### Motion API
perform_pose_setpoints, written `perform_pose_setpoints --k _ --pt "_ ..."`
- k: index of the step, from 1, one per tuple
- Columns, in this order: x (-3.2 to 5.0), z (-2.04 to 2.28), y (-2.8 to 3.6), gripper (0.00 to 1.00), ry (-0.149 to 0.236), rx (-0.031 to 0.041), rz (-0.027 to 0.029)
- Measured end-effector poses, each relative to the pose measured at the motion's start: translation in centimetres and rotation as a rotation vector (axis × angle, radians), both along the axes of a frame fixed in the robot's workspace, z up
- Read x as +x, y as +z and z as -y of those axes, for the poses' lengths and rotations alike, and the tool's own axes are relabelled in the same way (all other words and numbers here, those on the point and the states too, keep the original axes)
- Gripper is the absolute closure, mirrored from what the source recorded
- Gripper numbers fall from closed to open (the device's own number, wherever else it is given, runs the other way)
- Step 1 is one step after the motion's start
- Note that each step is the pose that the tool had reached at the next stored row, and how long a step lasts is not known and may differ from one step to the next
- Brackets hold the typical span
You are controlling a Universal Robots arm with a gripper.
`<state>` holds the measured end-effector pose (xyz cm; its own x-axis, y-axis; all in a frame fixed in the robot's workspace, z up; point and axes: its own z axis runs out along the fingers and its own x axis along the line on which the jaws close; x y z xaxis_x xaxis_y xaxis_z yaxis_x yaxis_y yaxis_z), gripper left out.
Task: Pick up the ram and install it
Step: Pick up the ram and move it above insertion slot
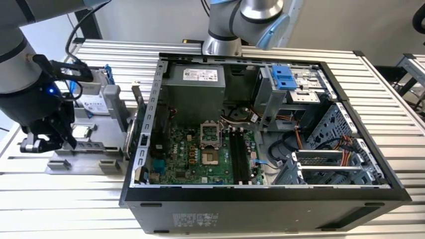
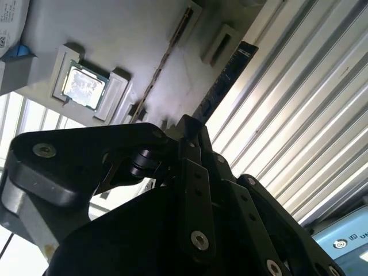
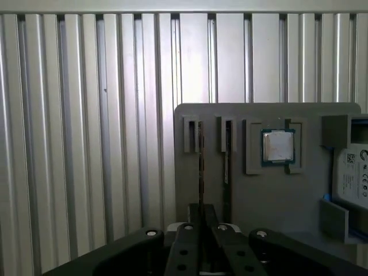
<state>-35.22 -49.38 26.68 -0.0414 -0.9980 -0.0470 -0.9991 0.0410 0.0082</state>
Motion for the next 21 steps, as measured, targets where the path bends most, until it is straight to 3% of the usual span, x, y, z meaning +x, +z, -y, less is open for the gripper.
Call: perform_pose_setpoints --k 21 --pt "0.0 0.0 2.67 1.0 0.0 0.0 0.0"
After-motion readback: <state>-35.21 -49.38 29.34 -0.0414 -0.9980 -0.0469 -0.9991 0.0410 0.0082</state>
